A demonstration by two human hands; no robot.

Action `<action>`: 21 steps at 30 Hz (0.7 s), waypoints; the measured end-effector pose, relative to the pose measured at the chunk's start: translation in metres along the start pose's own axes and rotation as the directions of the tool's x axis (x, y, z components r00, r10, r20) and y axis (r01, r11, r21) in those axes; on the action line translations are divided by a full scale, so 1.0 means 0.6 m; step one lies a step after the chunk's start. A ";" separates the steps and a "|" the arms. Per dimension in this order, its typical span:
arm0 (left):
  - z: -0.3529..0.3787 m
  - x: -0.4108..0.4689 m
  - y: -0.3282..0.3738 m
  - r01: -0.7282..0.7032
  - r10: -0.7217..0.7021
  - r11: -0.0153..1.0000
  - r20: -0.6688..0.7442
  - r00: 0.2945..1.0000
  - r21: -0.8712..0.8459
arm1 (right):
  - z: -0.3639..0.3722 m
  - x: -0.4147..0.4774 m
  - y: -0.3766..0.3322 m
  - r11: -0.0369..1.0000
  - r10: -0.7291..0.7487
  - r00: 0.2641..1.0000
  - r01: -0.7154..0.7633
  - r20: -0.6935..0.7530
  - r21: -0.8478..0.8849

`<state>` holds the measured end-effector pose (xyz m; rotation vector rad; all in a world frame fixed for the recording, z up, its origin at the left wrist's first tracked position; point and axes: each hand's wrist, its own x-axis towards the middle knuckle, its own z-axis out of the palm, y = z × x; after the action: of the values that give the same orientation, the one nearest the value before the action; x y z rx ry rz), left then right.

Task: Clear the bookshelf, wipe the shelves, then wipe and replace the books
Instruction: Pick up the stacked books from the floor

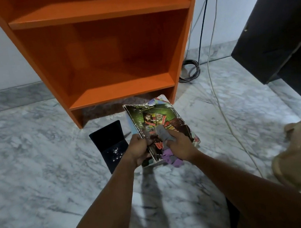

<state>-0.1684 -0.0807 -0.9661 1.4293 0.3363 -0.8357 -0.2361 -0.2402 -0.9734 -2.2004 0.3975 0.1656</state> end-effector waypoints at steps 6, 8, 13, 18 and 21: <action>-0.029 -0.081 0.059 -0.193 0.171 0.968 0.139 0.975 0.161 | 0.022 -0.027 -0.054 0.944 -0.329 0.944 0.330 0.016 -0.011; -0.041 -0.100 0.075 -0.208 0.165 0.956 0.207 0.964 0.208 | 0.022 -0.021 -0.094 0.931 -0.363 0.928 0.365 -0.082 0.017; -0.058 -0.175 0.102 -0.228 0.130 0.925 0.311 0.942 0.305 | -0.013 0.019 -0.171 0.924 -0.357 0.891 0.380 -0.279 0.031; -0.066 -0.226 0.108 -0.276 0.159 0.925 0.396 0.905 0.260 | -0.039 0.046 -0.172 0.968 -0.123 0.920 0.195 -0.373 0.161; -0.056 -0.245 0.114 -0.329 0.227 0.929 0.443 0.867 0.169 | -0.020 0.050 -0.109 0.935 -0.010 0.993 0.049 -0.114 0.351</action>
<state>-0.2129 -0.0091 -0.8234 1.4321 -0.3066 -0.9350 -0.1860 -0.2190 -0.9250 -1.8624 0.4200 -0.0436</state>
